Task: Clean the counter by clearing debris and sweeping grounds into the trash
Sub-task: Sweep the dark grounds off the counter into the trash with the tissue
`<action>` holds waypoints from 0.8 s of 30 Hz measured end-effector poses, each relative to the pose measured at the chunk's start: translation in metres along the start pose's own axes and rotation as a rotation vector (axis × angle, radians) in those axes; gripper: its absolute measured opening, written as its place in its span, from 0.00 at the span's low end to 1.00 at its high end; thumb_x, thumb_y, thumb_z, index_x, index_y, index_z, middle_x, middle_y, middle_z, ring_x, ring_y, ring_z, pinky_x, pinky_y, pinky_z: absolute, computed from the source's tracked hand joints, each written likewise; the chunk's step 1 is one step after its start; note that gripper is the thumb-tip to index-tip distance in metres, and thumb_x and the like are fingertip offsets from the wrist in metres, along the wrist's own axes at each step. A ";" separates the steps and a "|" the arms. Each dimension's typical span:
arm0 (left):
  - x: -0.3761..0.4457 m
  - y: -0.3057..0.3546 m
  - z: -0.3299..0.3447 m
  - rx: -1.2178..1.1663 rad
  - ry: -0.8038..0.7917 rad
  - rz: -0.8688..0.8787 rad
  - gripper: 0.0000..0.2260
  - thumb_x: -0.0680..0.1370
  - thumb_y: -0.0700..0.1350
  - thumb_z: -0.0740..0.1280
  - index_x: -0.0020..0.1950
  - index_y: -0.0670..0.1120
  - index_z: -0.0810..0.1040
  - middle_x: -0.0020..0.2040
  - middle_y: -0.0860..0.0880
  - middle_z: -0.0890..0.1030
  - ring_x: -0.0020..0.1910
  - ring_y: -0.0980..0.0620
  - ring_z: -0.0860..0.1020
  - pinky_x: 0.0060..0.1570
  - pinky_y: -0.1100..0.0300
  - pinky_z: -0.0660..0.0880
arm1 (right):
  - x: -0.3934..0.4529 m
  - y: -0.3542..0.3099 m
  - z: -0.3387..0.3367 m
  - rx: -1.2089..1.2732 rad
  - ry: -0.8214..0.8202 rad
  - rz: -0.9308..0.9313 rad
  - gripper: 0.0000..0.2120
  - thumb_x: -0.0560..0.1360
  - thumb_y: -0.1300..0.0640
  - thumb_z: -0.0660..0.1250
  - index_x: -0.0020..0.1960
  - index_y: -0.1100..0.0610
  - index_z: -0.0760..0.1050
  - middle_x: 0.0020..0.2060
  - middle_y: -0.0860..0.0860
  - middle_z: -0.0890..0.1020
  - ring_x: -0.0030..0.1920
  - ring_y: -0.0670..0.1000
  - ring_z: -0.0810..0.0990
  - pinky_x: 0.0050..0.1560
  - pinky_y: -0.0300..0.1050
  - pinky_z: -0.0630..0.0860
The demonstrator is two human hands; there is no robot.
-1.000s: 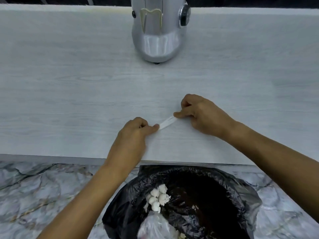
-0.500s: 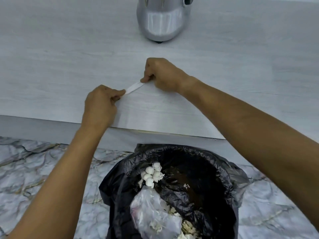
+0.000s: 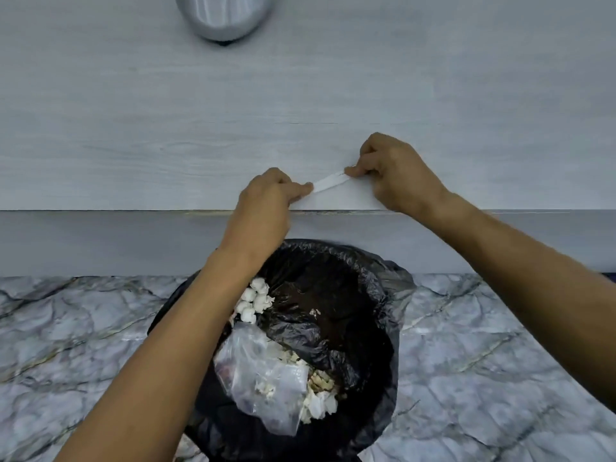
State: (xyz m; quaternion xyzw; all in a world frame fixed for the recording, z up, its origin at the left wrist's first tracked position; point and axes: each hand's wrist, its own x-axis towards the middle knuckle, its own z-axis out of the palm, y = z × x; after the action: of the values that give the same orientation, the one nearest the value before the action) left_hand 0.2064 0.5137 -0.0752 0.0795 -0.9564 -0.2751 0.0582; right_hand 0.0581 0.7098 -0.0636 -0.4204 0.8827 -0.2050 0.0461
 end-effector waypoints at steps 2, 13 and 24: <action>-0.016 0.004 0.001 0.039 -0.126 0.098 0.20 0.77 0.33 0.67 0.65 0.51 0.79 0.51 0.49 0.76 0.49 0.49 0.75 0.47 0.58 0.74 | -0.046 -0.011 0.005 0.022 0.036 0.065 0.09 0.74 0.69 0.67 0.50 0.62 0.84 0.43 0.56 0.77 0.44 0.57 0.75 0.42 0.48 0.73; -0.038 -0.024 -0.056 0.011 -0.013 0.154 0.24 0.74 0.26 0.65 0.64 0.49 0.81 0.50 0.51 0.75 0.49 0.52 0.75 0.48 0.63 0.73 | -0.048 -0.069 0.005 0.139 0.176 0.141 0.20 0.70 0.78 0.66 0.54 0.60 0.84 0.43 0.54 0.76 0.43 0.54 0.77 0.43 0.40 0.69; 0.051 -0.146 -0.160 -0.062 0.233 -0.135 0.11 0.81 0.44 0.65 0.61 0.51 0.82 0.49 0.53 0.79 0.46 0.59 0.73 0.49 0.75 0.66 | 0.157 -0.160 0.004 0.122 0.186 -0.033 0.14 0.78 0.68 0.66 0.57 0.54 0.83 0.47 0.52 0.80 0.46 0.49 0.79 0.50 0.42 0.77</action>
State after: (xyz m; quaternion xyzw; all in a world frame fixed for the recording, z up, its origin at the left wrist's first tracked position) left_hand 0.1985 0.2999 -0.0151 0.1732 -0.9266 -0.2968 0.1526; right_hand 0.0740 0.4988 0.0116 -0.4102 0.8621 -0.2970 -0.0141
